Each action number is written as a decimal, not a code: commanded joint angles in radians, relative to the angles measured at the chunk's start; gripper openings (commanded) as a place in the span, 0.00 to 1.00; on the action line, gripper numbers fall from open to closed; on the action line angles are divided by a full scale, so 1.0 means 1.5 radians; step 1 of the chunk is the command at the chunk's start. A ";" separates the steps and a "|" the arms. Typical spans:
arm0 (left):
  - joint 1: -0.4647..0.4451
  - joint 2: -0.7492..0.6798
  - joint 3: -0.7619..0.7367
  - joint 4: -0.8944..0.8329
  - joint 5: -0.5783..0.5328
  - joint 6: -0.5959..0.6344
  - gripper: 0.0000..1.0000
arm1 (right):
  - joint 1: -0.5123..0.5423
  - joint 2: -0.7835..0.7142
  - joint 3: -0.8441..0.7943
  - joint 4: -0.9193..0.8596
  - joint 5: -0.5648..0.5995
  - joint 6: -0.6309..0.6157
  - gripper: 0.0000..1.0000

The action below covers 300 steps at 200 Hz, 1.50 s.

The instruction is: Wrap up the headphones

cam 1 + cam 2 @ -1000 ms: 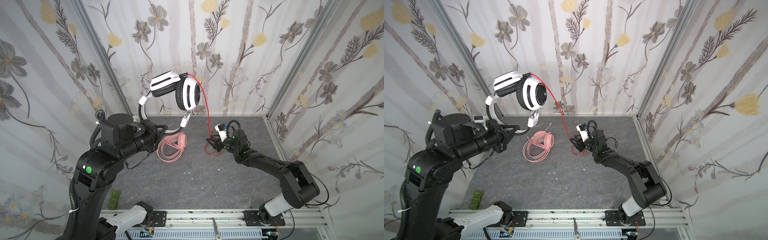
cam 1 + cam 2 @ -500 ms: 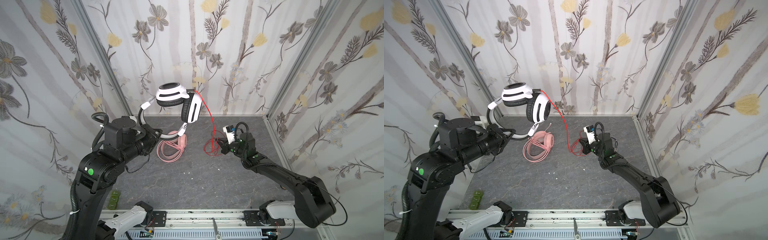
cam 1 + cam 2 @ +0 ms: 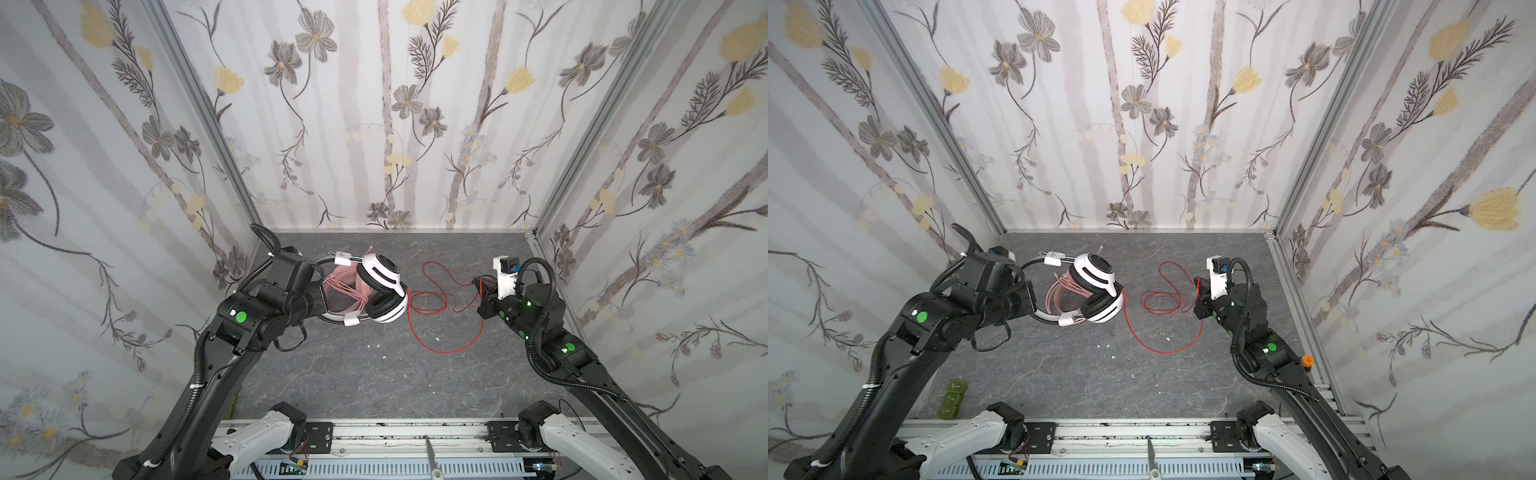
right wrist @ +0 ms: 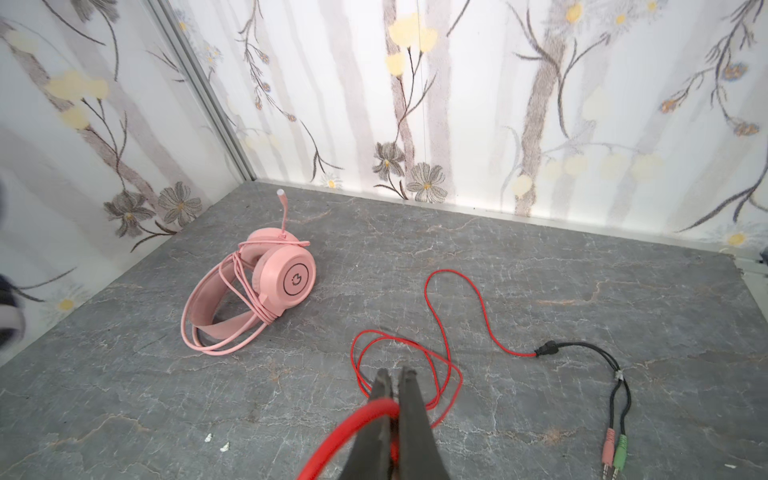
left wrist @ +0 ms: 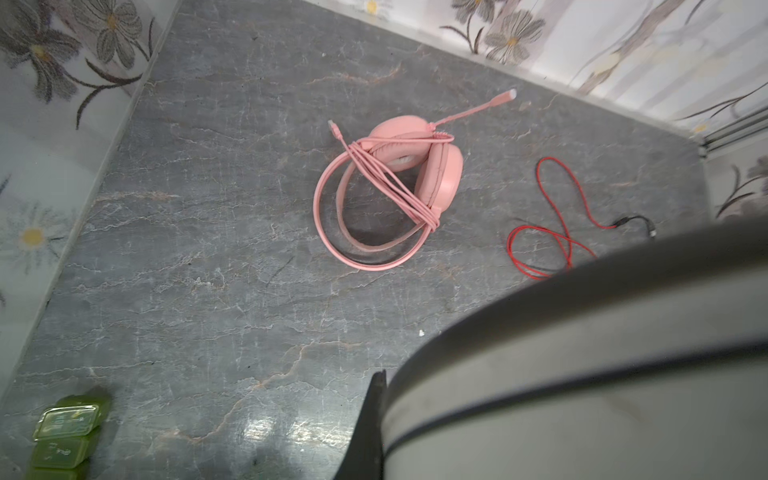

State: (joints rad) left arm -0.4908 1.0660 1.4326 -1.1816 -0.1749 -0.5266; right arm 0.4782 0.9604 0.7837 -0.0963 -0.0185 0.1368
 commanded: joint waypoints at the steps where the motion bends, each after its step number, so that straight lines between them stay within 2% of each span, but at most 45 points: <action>1: 0.001 0.021 -0.034 0.019 -0.009 0.000 0.00 | 0.027 -0.010 0.040 -0.046 0.007 -0.036 0.00; 34: -0.006 0.052 -0.080 0.064 -0.025 -0.034 0.00 | 0.103 -0.002 0.116 -0.078 0.010 -0.081 0.00; 60: -0.030 0.096 -0.074 0.070 -0.051 -0.054 0.00 | 0.163 0.040 0.196 -0.107 -0.005 -0.119 0.00; 96: -0.089 0.177 -0.046 0.054 -0.108 -0.046 0.00 | 0.228 0.130 0.324 -0.159 0.072 -0.148 0.00; 126: -0.138 0.230 -0.035 0.029 -0.150 -0.037 0.00 | 0.229 0.209 0.430 -0.187 0.145 -0.156 0.00; 153: -0.179 0.251 -0.035 0.021 -0.169 -0.032 0.00 | 0.229 0.305 0.546 -0.243 0.243 -0.156 0.00; 172: -0.207 0.260 -0.038 0.022 -0.165 -0.034 0.00 | 0.229 0.363 0.610 -0.265 0.267 -0.154 0.00; 224: -0.277 0.294 -0.043 0.046 -0.139 -0.069 0.00 | 0.192 0.500 0.767 -0.310 0.241 -0.102 0.00; 258: -0.292 0.327 -0.035 0.058 -0.118 -0.087 0.00 | 0.178 0.561 0.852 -0.347 0.218 -0.068 0.00; 300: -0.292 0.342 -0.033 0.069 -0.100 -0.089 0.00 | 0.163 0.579 0.871 -0.372 0.189 -0.054 0.00</action>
State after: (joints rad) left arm -0.9268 1.5696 1.3712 -1.1168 -0.3454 -0.6357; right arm 0.7372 1.8160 2.0823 -0.6308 0.3027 0.0261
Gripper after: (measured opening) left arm 0.070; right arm 0.053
